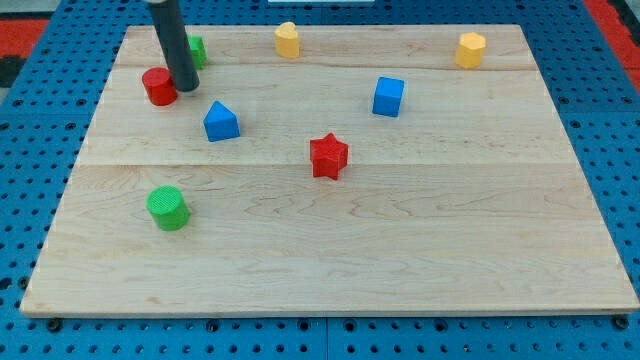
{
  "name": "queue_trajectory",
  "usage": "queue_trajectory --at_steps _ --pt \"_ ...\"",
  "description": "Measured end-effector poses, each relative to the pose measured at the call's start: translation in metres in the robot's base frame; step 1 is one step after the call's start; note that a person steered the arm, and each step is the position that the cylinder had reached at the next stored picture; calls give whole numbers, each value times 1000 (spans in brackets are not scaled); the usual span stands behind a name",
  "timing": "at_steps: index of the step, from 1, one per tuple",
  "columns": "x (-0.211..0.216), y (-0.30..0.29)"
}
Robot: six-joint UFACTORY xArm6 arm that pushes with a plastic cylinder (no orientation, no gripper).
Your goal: Move the red star left to the green star
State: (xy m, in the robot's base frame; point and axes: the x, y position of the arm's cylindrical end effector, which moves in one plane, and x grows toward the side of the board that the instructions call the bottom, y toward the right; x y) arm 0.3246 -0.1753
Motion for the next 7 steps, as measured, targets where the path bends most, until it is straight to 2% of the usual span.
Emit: queue_trajectory --at_steps 1,2,3,4,5,6,7 --pt "3 -29" --pt "29 6" --pt "27 -51" --pt "6 -49" --pt "5 -14" --pt "35 -34" --pt "29 -87"
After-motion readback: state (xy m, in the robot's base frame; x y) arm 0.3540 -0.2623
